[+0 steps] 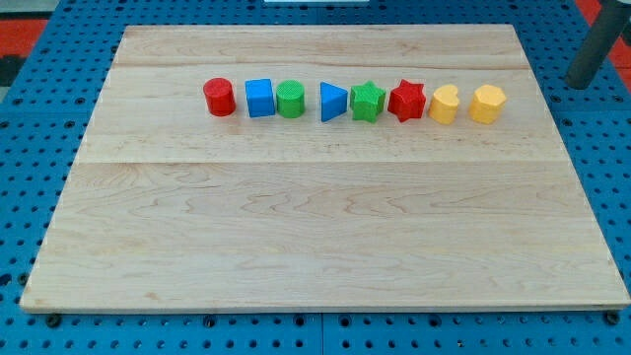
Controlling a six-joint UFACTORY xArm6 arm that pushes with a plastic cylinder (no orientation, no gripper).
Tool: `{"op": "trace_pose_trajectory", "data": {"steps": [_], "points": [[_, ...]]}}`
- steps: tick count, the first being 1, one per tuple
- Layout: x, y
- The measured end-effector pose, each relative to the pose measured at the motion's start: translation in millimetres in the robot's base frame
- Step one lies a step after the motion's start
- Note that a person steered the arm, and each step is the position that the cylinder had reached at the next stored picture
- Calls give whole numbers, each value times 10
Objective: Push line of blocks a bit left
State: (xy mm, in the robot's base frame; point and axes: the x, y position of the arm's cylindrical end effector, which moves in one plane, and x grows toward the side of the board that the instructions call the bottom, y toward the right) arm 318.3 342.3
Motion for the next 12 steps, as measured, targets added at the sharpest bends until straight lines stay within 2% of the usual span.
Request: {"op": "trace_pose_trajectory", "data": {"steps": [1,2,3,4,5,12], "points": [[-25,-156],[172,-516],[636,-593],[896,-922],[701,-869],[690,-898]]}}
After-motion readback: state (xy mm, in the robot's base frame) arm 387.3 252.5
